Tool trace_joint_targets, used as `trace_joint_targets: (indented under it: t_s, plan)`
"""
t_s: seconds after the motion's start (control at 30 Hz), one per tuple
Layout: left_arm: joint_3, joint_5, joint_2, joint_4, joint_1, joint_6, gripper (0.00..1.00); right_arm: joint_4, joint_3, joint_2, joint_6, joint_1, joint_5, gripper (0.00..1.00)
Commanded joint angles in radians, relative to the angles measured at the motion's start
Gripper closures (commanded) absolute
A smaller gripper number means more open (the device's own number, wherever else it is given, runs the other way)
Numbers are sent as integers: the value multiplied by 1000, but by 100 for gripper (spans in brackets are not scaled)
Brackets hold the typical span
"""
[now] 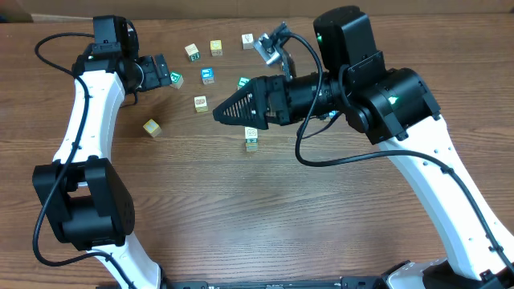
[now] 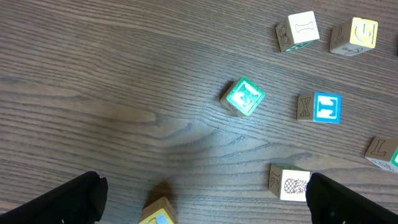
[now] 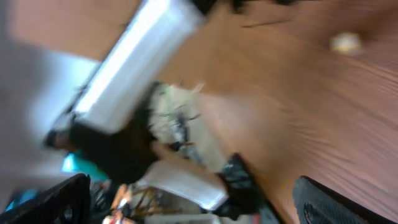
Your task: Form a tower
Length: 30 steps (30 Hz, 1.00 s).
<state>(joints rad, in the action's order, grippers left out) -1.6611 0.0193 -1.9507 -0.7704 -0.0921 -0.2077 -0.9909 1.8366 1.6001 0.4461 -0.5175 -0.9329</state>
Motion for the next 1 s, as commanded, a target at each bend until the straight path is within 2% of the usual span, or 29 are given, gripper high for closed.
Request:
trace_joint_targets:
  t_s: [0.0, 0.03, 0.07, 0.1, 0.13, 0.17, 0.2, 0.23, 0.37, 0.47, 0.57, 0.67, 0.87, 0.97]
  plan:
    - [0, 0, 28, 3, 3, -9, 1, -66, 22, 6, 0, 0, 264, 0]
    - [0, 0, 28, 3, 3, -9, 0, -85, 22, 13, 0, 0, 286, 1]
    - [0, 0, 28, 3, 3, -9, 1, -99, 22, 19, 0, 0, 295, 7]
    - [0, 0, 28, 3, 3, -9, 0, -113, 22, 31, 0, 0, 296, 16]
    - [0, 0, 28, 3, 3, -9, 0, -124, 22, 39, 2, 0, 296, 34]
    - [0, 0, 28, 3, 3, -9, 0, -135, 22, 49, 7, 0, 294, 46]
    - [0, 0, 28, 3, 3, -9, 0, -147, 22, 58, 29, 0, 296, 55]
    - [0, 0, 28, 3, 3, -9, 0, -156, 22, 64, 49, 0, 296, 59]
    - [0, 0, 28, 3, 3, -9, 0, -170, 22, 74, 118, 0, 296, 59]
    - [0, 0, 28, 3, 3, -9, 0, -169, 31, 74, 163, 8, 306, 45]
    - [0, 0, 28, 3, 3, -9, 0, -199, 58, 85, 188, 21, 352, 42]
    - [0, 0, 28, 3, 3, -9, 1, -296, 127, 142, 187, 21, 454, 31]
    - [0, 0, 28, 3, 3, -9, 0, -448, 232, 280, 171, -10, 647, 22]
    - [0, 0, 28, 3, 3, -9, 0, -453, 247, 327, 132, -35, 710, 18]
